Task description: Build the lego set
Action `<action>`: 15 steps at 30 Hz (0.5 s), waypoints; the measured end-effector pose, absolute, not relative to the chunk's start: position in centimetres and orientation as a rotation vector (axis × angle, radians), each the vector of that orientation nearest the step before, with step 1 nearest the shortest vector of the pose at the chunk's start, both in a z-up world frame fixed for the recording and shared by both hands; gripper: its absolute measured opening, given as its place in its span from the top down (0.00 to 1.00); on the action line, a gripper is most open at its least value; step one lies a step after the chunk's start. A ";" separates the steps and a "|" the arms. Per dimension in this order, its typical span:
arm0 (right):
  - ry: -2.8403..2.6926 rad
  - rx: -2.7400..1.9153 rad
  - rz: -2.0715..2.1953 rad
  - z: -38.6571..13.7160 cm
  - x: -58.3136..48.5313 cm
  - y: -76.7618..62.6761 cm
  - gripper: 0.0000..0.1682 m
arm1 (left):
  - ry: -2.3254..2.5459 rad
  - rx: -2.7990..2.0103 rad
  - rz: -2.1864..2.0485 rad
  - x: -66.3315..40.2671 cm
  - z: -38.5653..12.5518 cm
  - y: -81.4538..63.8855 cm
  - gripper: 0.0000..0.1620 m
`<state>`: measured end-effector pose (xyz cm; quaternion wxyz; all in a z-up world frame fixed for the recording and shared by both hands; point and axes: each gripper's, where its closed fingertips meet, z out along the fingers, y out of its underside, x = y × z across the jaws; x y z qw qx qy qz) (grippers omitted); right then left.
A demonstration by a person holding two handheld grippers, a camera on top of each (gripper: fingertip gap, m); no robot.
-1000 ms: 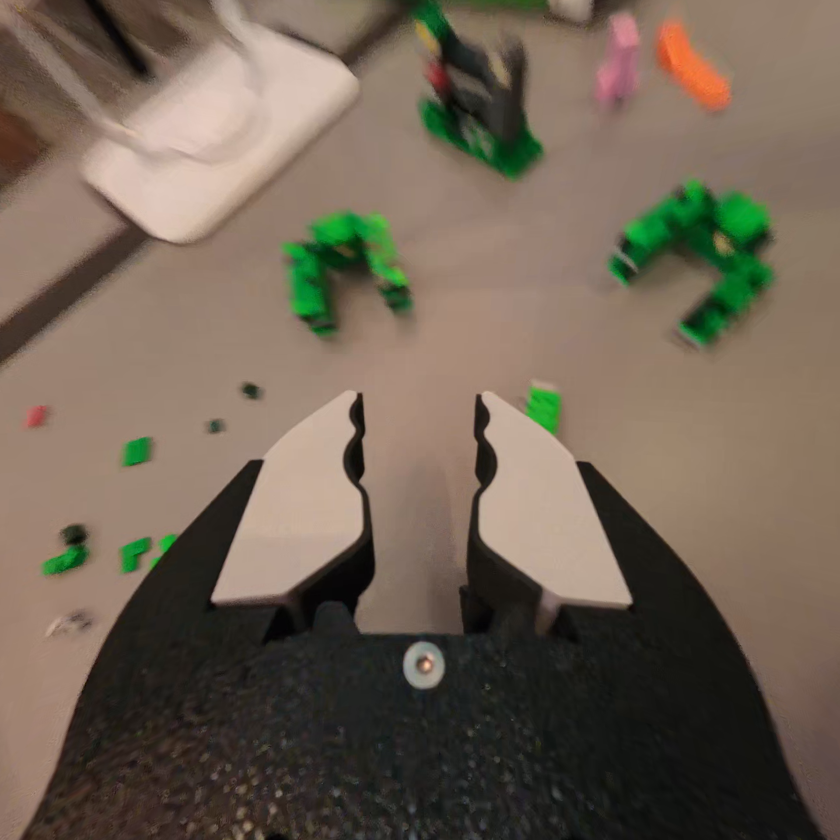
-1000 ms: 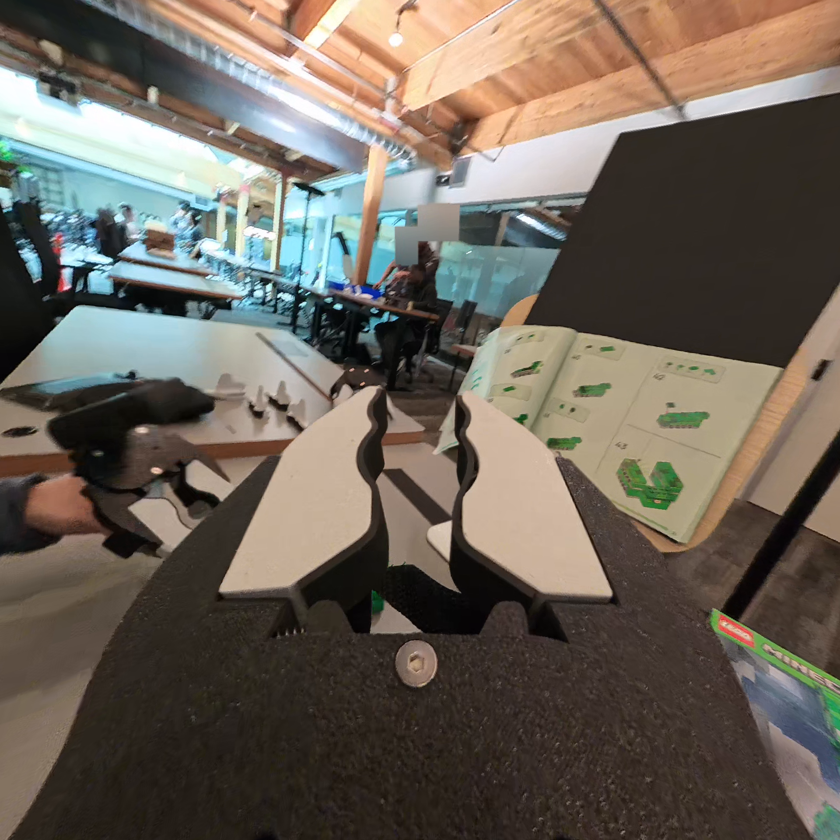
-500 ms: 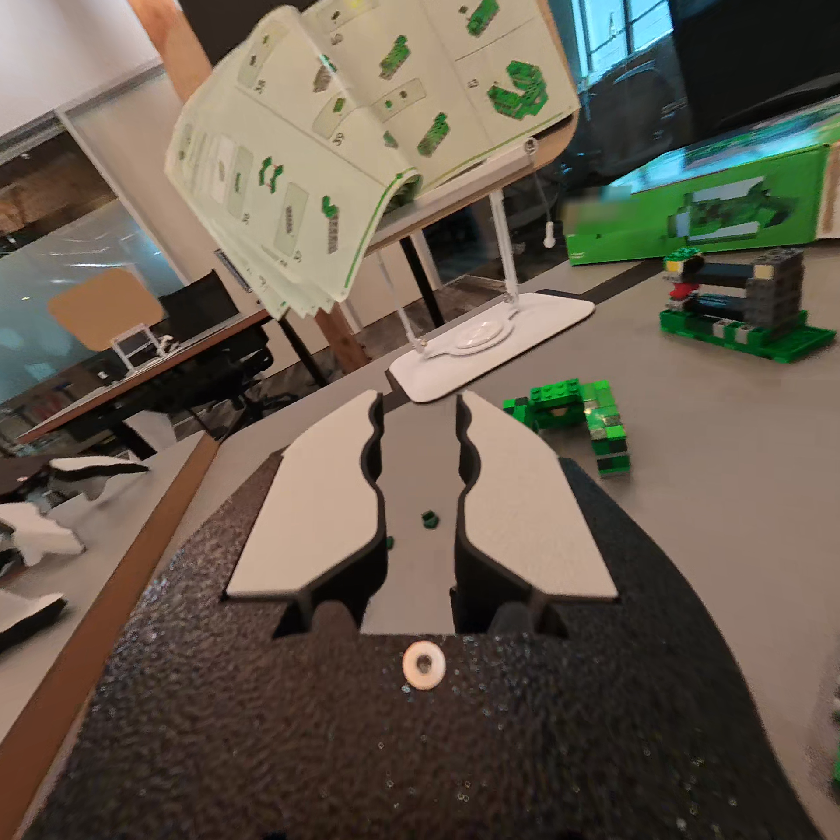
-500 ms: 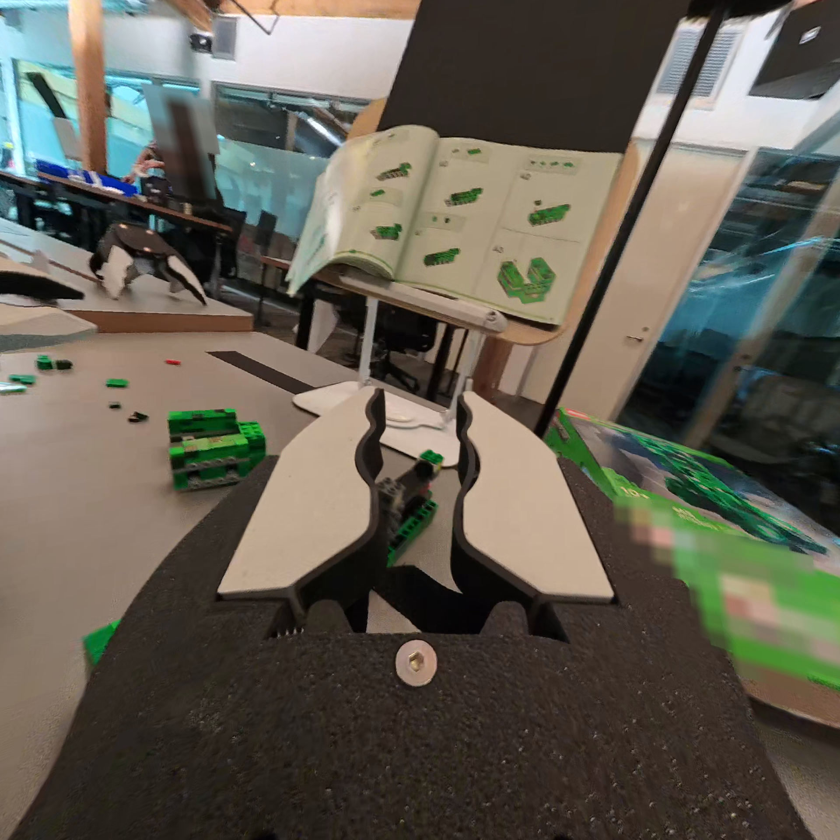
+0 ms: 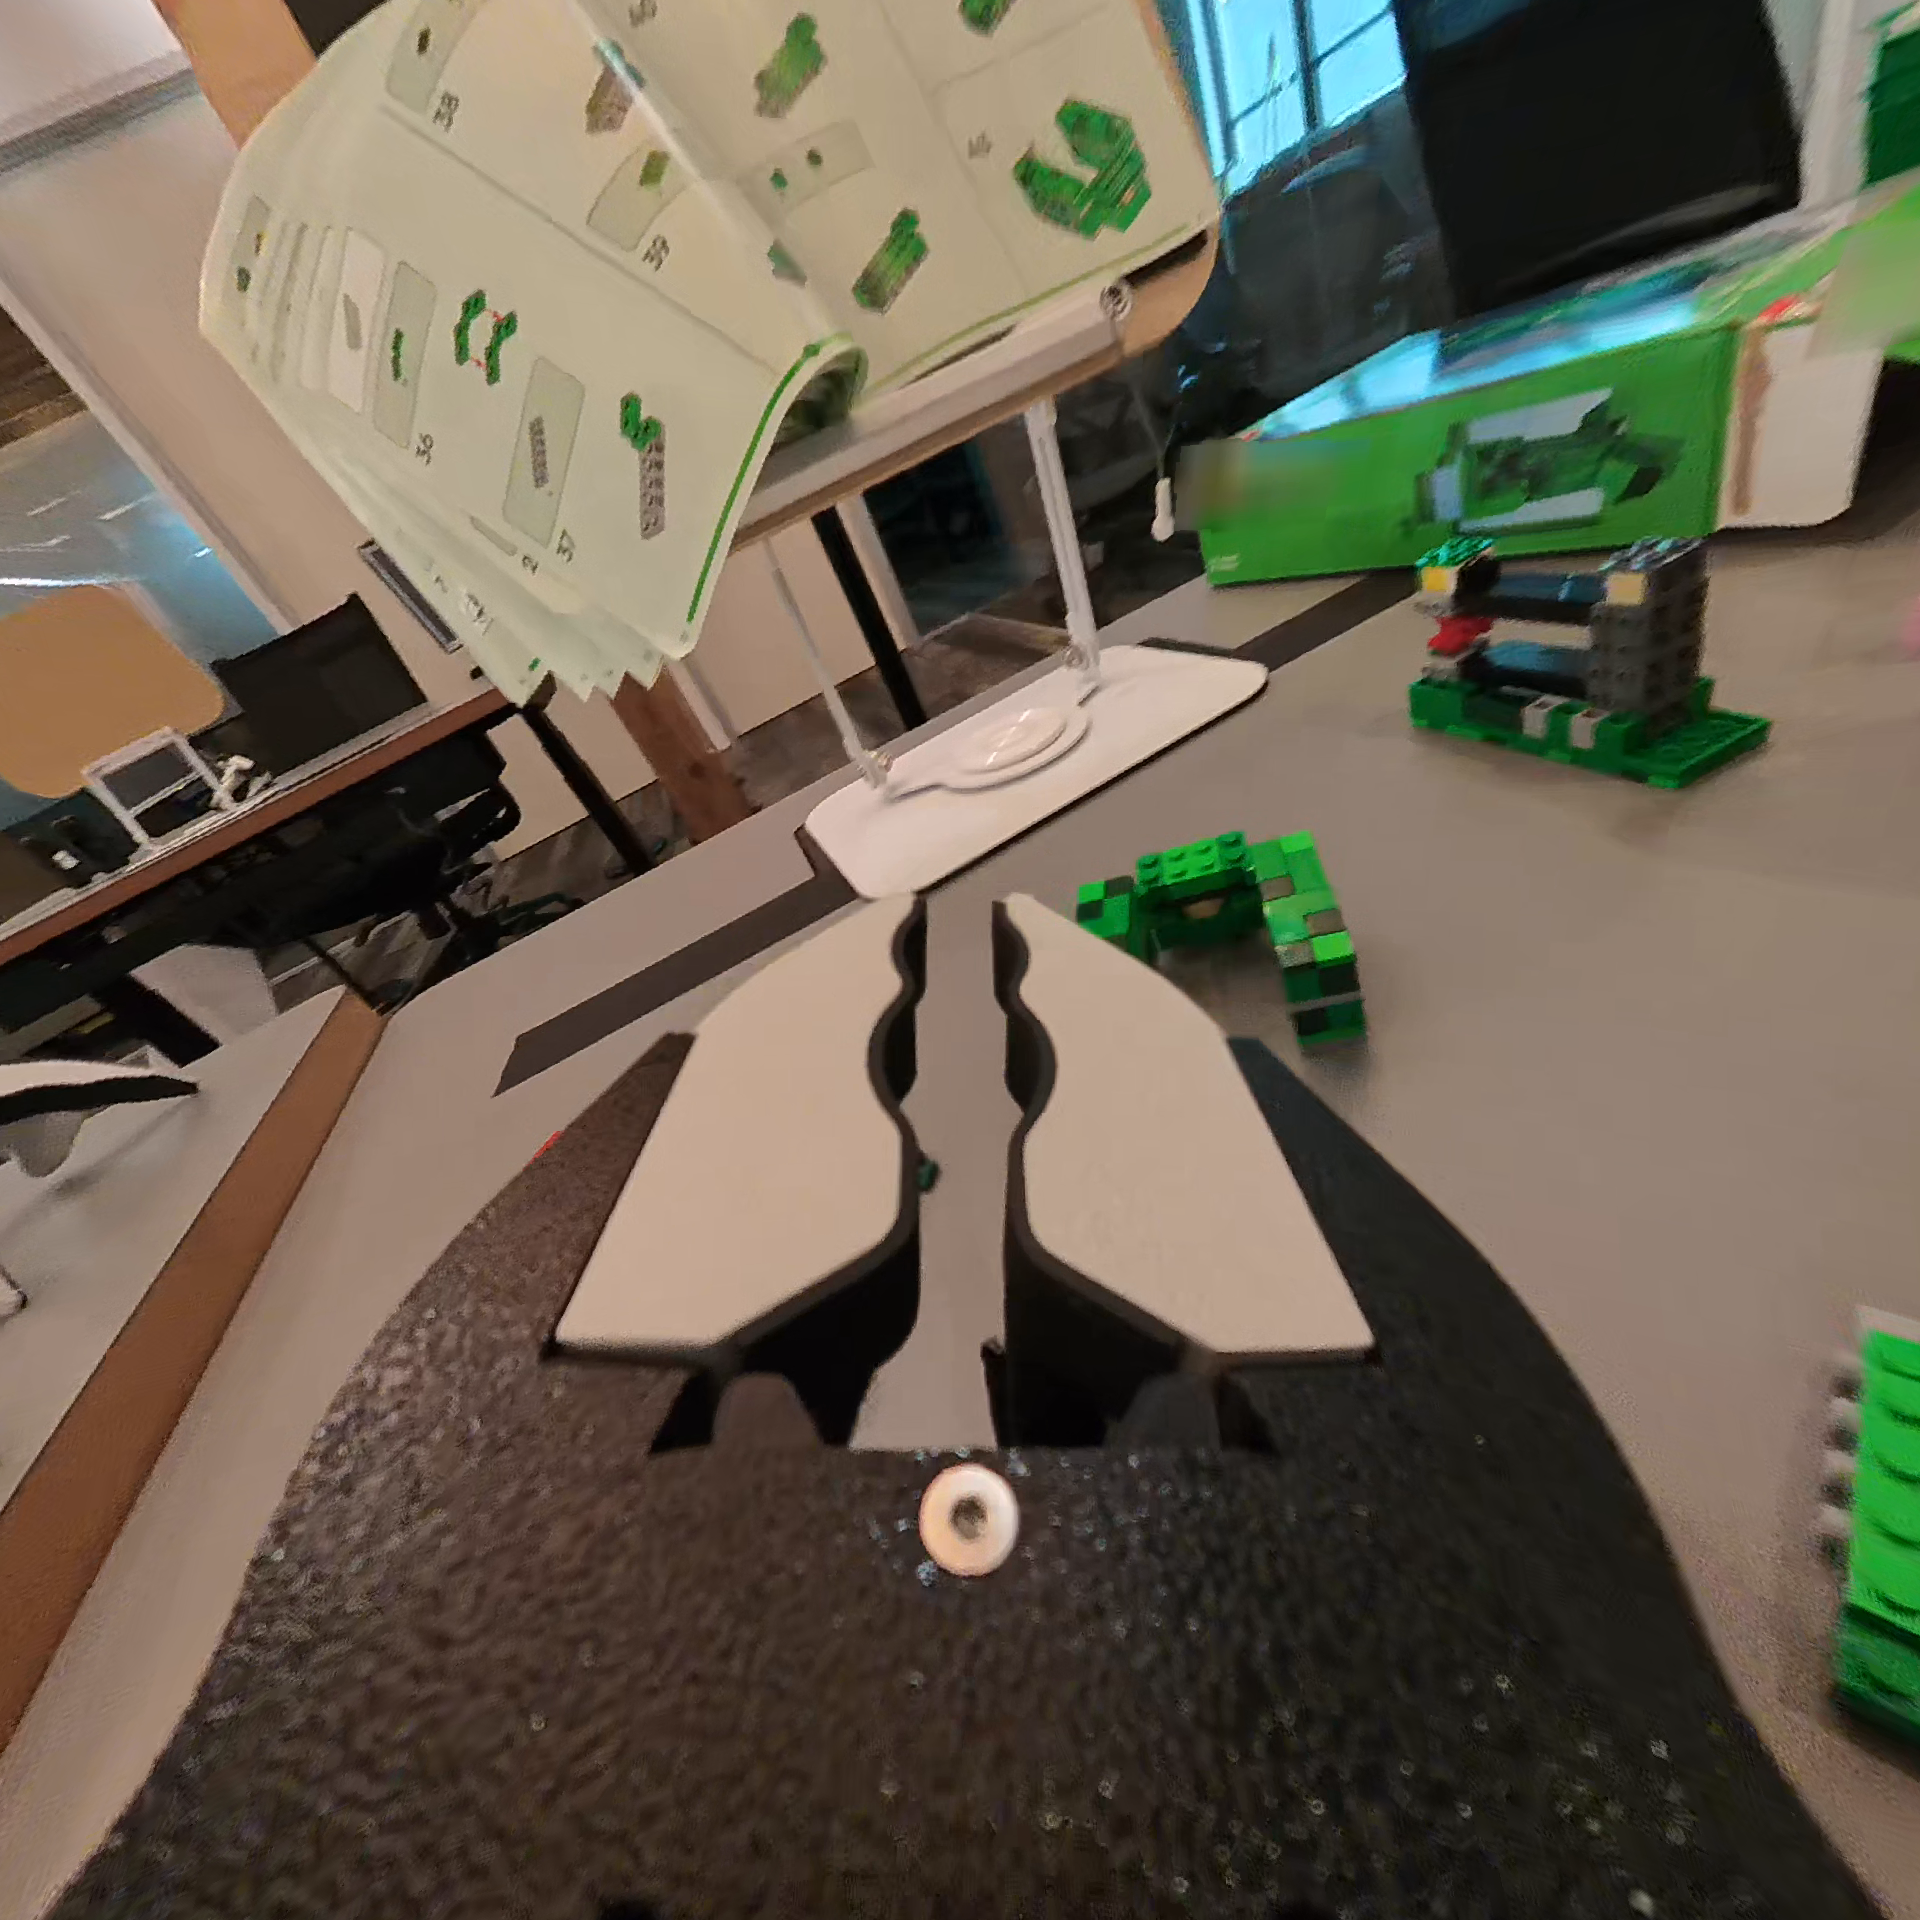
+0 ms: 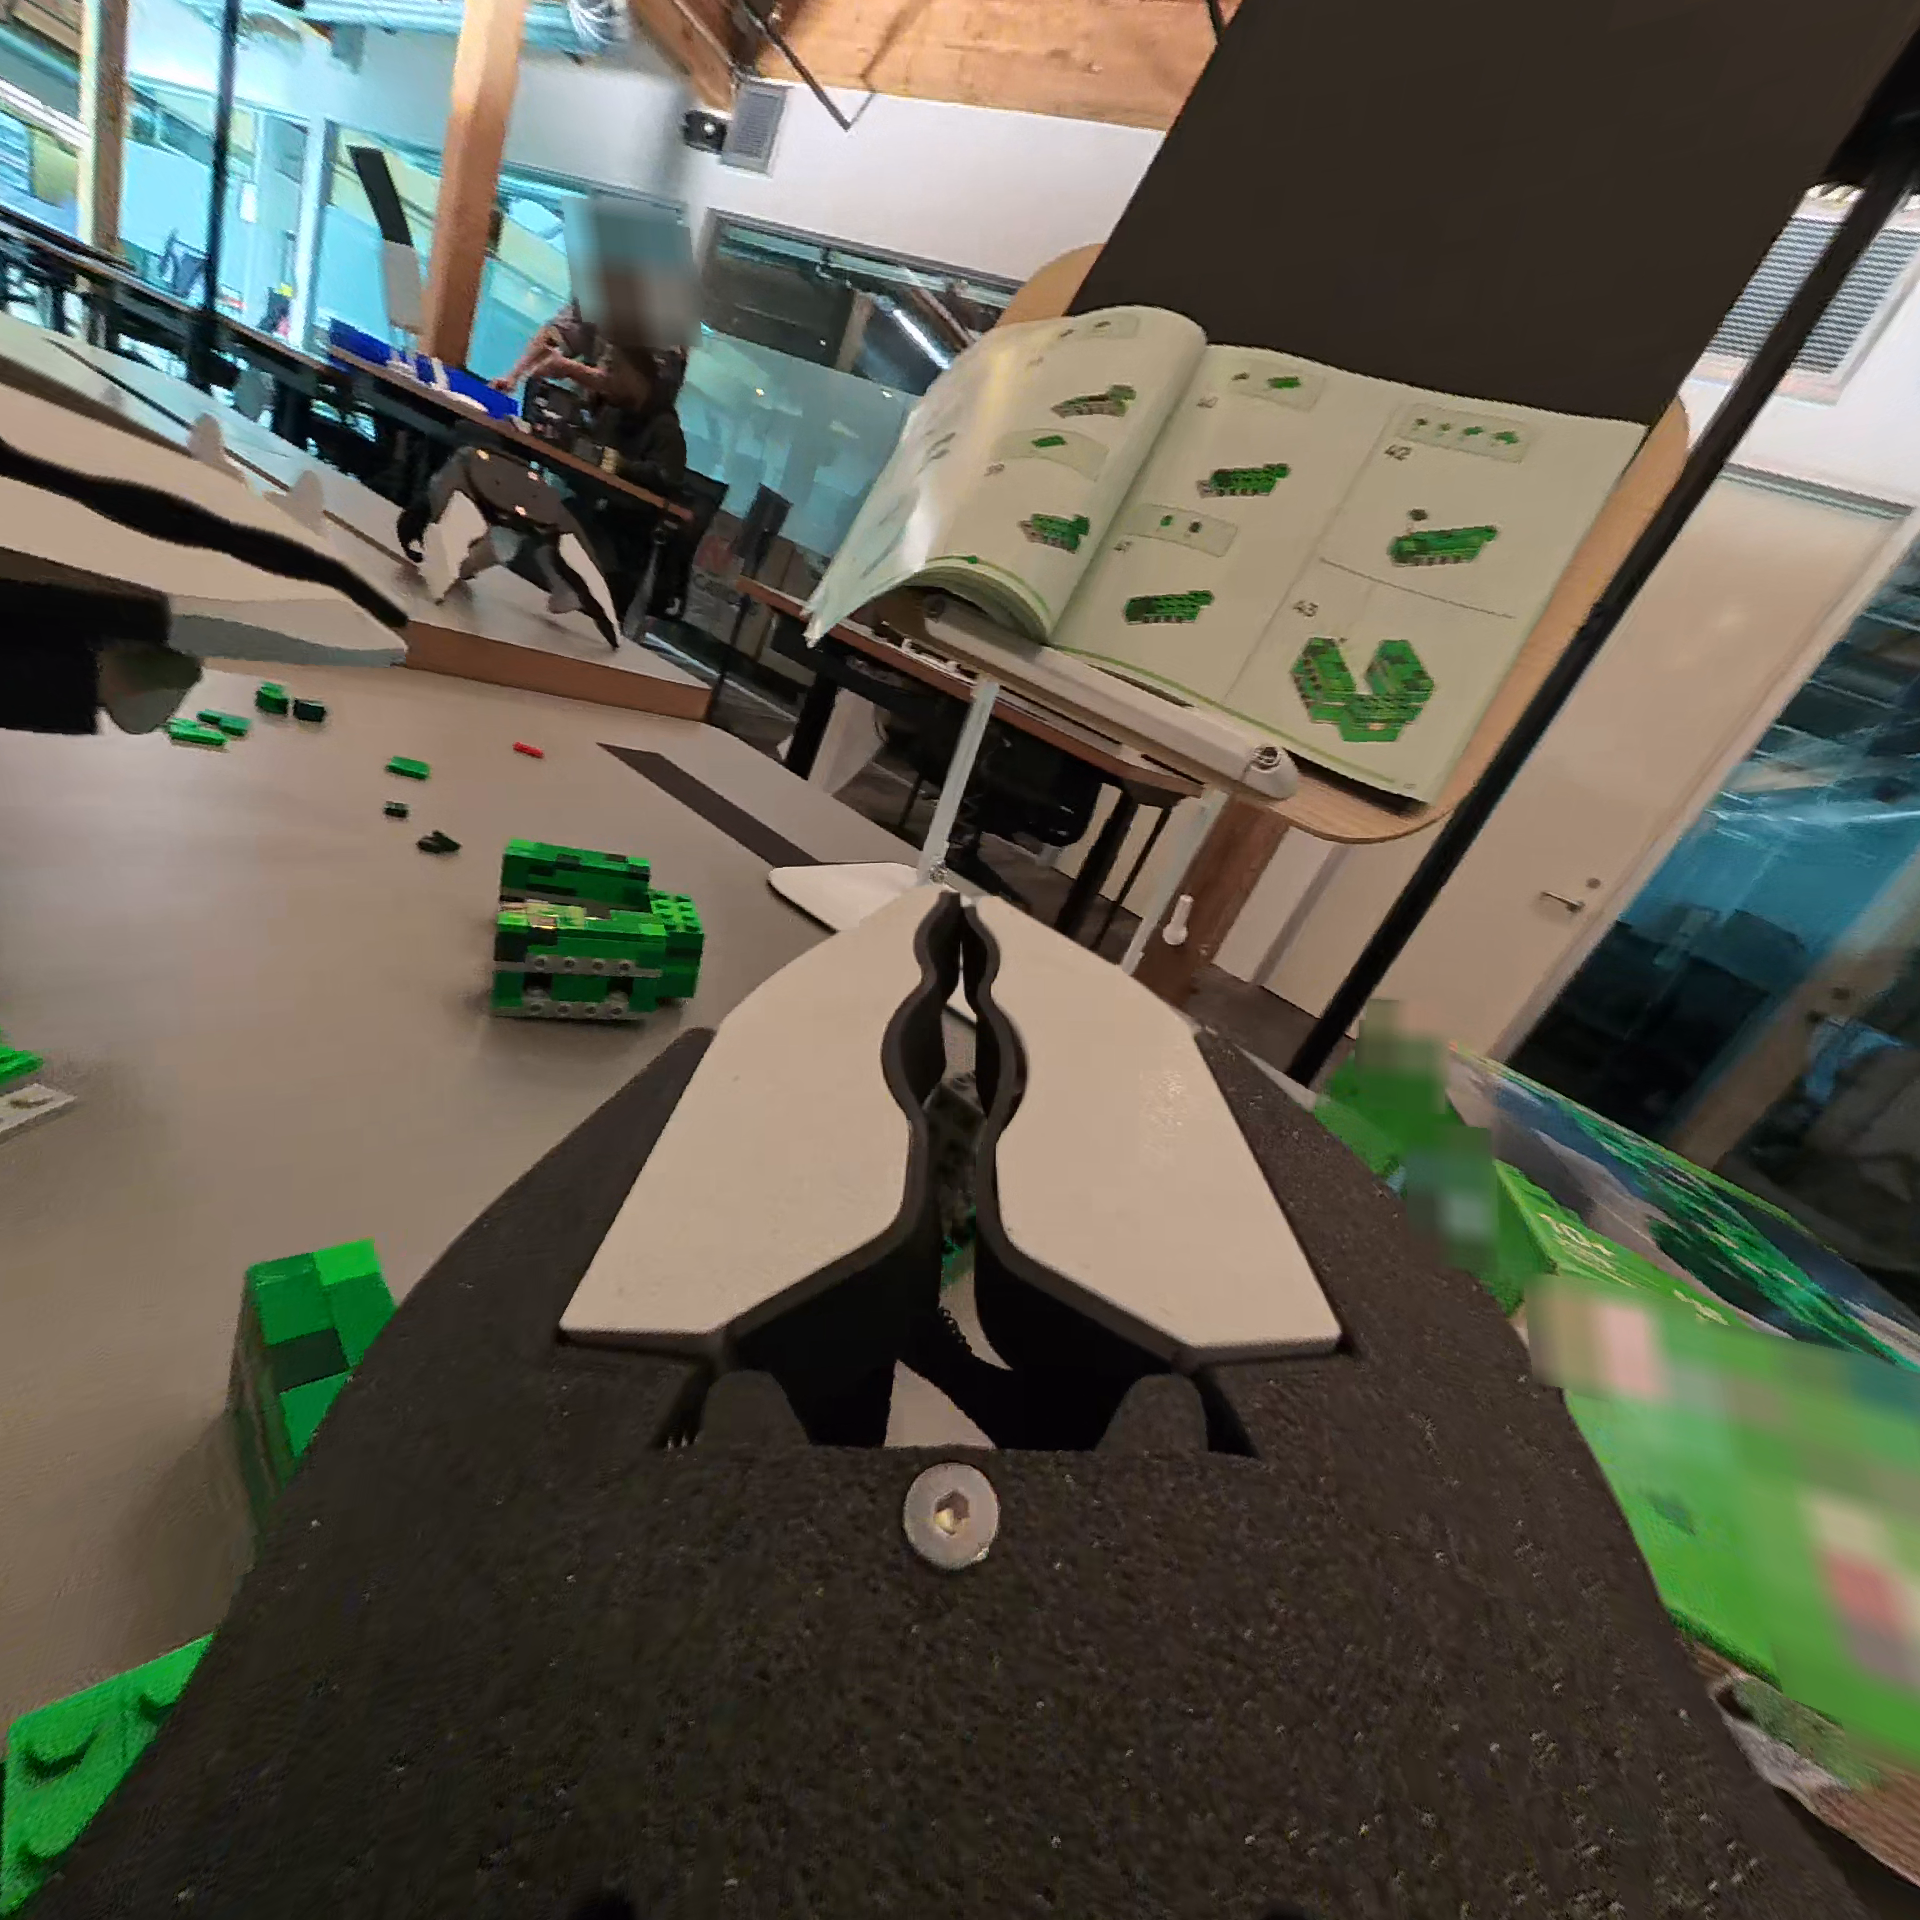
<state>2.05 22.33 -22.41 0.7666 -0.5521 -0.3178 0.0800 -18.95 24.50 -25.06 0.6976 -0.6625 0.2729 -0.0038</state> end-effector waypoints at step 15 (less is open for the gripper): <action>-0.672 -1.182 0.210 -22.3 2.2 22.4 1.00 | 0.674 -1.430 -0.107 -17.5 -24.9 23.4 1.00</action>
